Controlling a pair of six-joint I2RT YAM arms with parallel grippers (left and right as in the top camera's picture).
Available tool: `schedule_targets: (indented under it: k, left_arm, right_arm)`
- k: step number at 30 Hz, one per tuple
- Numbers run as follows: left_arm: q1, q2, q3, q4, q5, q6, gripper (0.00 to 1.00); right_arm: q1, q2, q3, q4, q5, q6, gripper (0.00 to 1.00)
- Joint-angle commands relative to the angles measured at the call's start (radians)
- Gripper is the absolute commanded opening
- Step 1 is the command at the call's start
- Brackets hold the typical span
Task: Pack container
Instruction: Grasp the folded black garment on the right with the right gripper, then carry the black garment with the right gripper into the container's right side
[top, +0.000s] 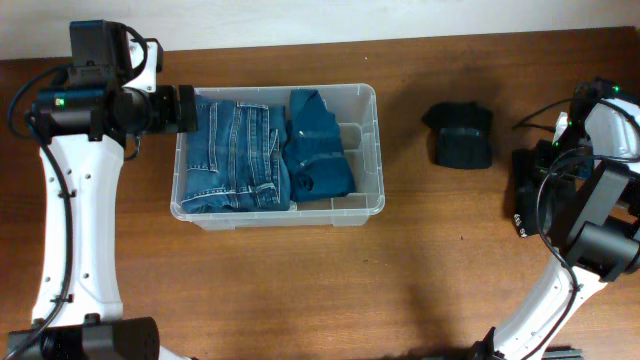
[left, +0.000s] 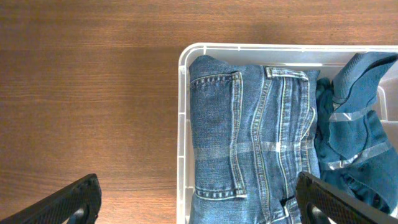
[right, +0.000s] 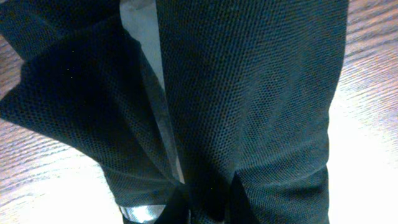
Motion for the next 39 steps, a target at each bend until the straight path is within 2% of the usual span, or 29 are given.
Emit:
schedule_targets:
  k: [1, 7, 14, 17, 21, 26, 29, 32, 39]
  left_arm:
    - [0.003, -0.003, 0.001, 0.004, -0.006, -0.01, 0.99]
    - [0.003, -0.003, 0.001, 0.004, -0.006, -0.01, 0.99]
    - [0.003, -0.003, 0.001, 0.004, -0.006, -0.01, 0.99]
    - [0.003, -0.003, 0.001, 0.004, -0.006, -0.01, 0.99]
    - [0.003, -0.003, 0.001, 0.004, -0.006, -0.01, 0.99]
    - [0.003, -0.003, 0.001, 0.004, -0.006, -0.01, 0.99]
    - [0.003, -0.003, 0.001, 0.003, -0.006, -0.01, 0.99]
    - [0.003, -0.003, 0.001, 0.003, -0.006, -0.01, 0.99]
    - [0.003, -0.003, 0.001, 0.003, -0.006, -0.01, 0.99]
  right_arm:
    - [-0.003, 0.03, -0.014, -0.022, -0.032, 0.035, 0.04]
    - [-0.002, -0.025, 0.157, -0.153, -0.063, 0.034, 0.04]
    - [-0.001, -0.067, 0.522, -0.38, -0.099, 0.031, 0.04]
    - [0.007, -0.067, 0.64, -0.451, -0.235, 0.0, 0.04]
    - [0.087, -0.121, 0.784, -0.478, -0.599, -0.059, 0.04]
    - [0.267, -0.195, 0.882, -0.458, -0.731, -0.037, 0.04]
    - [0.396, -0.214, 0.886, -0.422, -0.713, 0.026, 0.04]
    - [0.546, -0.205, 0.886, -0.375, -0.592, 0.142, 0.04]
    - [0.91, -0.156, 0.882, -0.323, -0.024, 0.555, 0.04]
